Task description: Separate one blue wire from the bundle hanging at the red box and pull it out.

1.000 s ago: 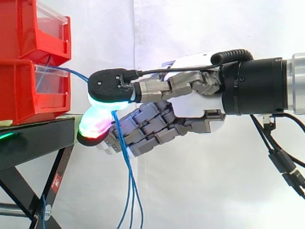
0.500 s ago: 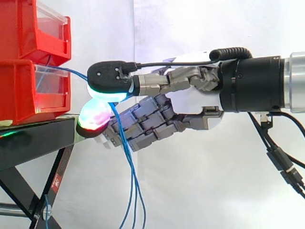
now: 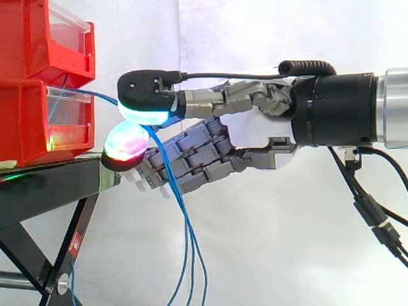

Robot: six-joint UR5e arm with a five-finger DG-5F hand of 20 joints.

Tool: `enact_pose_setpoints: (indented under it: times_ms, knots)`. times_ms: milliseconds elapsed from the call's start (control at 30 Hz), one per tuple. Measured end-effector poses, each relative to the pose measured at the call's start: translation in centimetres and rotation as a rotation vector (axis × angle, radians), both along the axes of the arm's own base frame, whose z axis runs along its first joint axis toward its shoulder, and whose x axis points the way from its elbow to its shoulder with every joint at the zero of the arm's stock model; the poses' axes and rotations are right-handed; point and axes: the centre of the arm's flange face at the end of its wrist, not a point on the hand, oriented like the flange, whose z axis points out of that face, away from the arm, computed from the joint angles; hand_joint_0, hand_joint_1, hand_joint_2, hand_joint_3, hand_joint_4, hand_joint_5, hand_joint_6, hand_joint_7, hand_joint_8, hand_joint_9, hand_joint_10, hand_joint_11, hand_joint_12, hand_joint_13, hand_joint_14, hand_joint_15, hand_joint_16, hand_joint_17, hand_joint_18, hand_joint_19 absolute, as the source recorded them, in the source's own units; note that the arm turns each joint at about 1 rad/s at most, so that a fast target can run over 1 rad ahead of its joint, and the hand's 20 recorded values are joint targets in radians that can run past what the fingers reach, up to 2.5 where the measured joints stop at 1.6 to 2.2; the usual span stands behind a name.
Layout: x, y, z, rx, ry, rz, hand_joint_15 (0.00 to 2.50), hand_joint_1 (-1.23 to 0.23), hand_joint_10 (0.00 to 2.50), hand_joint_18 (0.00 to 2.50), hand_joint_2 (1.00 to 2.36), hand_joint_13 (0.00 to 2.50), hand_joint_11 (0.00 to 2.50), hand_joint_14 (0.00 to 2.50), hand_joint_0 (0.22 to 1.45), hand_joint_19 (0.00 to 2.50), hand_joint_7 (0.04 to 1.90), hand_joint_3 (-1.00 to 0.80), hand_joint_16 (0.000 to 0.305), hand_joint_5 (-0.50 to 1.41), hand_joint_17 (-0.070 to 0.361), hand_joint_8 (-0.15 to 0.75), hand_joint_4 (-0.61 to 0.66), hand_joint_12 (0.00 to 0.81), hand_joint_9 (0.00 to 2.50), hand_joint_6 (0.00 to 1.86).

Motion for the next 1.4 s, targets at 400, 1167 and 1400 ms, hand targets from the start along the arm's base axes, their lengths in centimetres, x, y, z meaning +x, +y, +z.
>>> enact_pose_setpoints:
  times_ms: [400,1167,1400]
  knots:
    - [-0.1,-0.8,-0.1,0.002,0.002,-0.017,0.26,-0.67,0.01,0.41,1.01,0.43,0.27,0.01,0.57,0.20,1.12,-0.43,0.058,-0.14,0.131,0.322,0.30,0.413,0.57,0.50]
    - [-0.3,-2.2,0.0,0.002,0.000,-0.035,0.27,-0.69,0.01,0.45,1.01,0.47,0.26,0.01,0.59,0.21,1.18,-0.41,0.057,-0.13,0.129,0.322,0.29,0.414,0.58,0.50]
    - [-0.3,-2.2,0.0,0.002,0.001,-0.037,0.28,-0.70,0.01,0.46,1.01,0.48,0.26,0.01,0.60,0.21,1.21,-0.40,0.057,-0.12,0.127,0.325,0.28,0.413,0.59,0.51]
